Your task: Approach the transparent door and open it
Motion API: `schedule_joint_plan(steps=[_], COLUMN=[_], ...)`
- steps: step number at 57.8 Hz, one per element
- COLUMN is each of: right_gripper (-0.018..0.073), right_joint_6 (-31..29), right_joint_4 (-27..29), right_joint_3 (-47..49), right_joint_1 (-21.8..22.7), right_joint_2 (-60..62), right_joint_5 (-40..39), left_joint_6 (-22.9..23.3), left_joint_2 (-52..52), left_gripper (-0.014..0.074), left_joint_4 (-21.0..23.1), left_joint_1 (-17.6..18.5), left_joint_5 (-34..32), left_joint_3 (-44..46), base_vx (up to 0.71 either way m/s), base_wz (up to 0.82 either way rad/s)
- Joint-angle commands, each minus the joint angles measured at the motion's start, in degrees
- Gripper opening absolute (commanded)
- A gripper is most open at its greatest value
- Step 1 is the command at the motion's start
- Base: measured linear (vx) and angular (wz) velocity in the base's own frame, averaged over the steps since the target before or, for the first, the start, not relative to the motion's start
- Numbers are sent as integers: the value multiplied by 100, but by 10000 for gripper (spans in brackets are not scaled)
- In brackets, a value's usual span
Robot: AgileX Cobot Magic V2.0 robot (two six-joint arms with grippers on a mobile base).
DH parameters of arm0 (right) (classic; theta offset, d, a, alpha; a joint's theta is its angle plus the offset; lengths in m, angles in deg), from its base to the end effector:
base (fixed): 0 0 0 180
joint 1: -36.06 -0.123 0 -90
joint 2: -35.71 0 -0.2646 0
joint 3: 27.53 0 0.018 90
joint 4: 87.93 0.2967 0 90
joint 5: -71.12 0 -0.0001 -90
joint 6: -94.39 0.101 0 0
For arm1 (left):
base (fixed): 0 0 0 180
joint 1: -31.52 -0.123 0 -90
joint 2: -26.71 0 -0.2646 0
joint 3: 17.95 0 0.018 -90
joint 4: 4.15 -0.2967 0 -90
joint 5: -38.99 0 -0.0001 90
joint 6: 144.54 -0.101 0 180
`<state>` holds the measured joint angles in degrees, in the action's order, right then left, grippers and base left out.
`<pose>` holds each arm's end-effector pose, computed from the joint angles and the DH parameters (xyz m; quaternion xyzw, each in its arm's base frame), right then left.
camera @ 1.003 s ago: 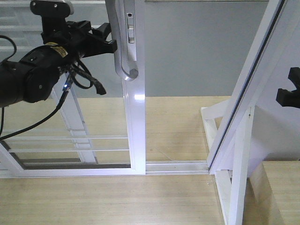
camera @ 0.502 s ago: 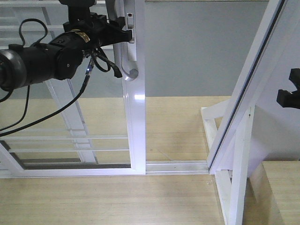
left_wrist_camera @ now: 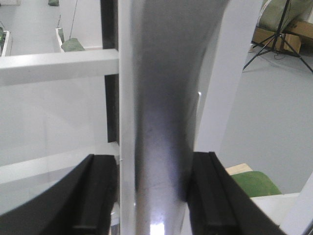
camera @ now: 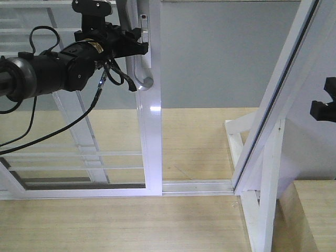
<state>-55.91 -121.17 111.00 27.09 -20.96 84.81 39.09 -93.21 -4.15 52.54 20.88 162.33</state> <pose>0.2442 0.0252 0.2861 -0.0463 0.8152 -0.0221 0.5768 0.4646 -0.1785 0.2010 0.1171 0.7657 -0.1350 0.6179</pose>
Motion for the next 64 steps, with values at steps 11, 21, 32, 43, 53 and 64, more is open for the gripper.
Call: schedule_joint_plan(steps=[11,21,32,43,53,64], right_gripper=[295,295,295,295,295,295], right_joint_6=[-13,-13,-13,-13,-13,-13], right_joint_4=[-139,-139,-139,-139,-139,-139], right_joint_3=[161,161,161,161,161,161], right_joint_1=[28,28,28,28,28,28], right_joint_2=[44,44,44,44,44,44], right_joint_5=[-364,-364,-323,-237,-237,-237], left_joint_6=[39,39,44,44,40,-76], left_joint_2=[666,813,942,1057,1123,1194], left_gripper=[405,405,405,405,405,405], left_joint_4=[260,260,260,255,255,250], left_joint_1=[-417,-582,-834,-1090,-1341,-1601], left_joint_5=[-38,358,593,891,1230,1485], left_joint_3=[219,171,137,137,137,137], base_vx=[0,0,0,0,0,0], base_wz=[0,0,0,0,0,0])
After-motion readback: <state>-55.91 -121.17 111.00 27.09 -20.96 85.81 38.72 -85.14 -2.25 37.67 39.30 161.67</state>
